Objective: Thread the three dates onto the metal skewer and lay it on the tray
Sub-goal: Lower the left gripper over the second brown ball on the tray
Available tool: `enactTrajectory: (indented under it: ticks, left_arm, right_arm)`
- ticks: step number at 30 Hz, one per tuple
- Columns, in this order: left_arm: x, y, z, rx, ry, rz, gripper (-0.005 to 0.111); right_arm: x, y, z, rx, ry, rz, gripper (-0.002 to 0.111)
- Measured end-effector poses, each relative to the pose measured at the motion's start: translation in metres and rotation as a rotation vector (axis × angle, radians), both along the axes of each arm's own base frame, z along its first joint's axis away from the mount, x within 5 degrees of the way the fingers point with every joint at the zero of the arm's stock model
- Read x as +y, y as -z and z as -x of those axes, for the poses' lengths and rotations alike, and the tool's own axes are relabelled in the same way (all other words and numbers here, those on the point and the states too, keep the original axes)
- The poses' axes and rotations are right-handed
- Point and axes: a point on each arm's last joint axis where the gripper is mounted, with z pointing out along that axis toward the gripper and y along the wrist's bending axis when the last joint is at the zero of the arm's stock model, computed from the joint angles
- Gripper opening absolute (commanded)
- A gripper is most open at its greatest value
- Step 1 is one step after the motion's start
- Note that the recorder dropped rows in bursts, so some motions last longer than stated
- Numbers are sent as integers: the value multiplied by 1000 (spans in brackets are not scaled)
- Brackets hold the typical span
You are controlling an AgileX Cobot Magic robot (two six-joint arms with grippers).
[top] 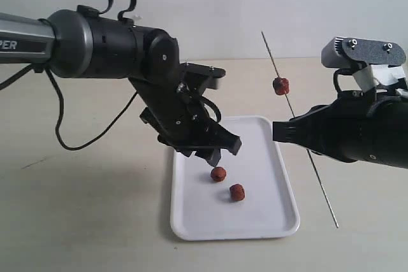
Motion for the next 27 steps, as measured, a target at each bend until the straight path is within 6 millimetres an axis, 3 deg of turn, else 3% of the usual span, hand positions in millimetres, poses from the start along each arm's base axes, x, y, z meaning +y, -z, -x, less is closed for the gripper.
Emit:
enactTrajectory:
  ticks: [5,13,27]
  left_arm:
    - [-11,2,-1,25,-15,-39,52]
    - [-22,21,-5,57,-7,-90,52]
    - [-29,21,-5,30,-28,-77,52]
  right_arm:
    - [0,0,0,0,0,0,0]
    - [0,0,0,-6,-12,15,0]
    - [0,0,0,-7,-12,19,0]
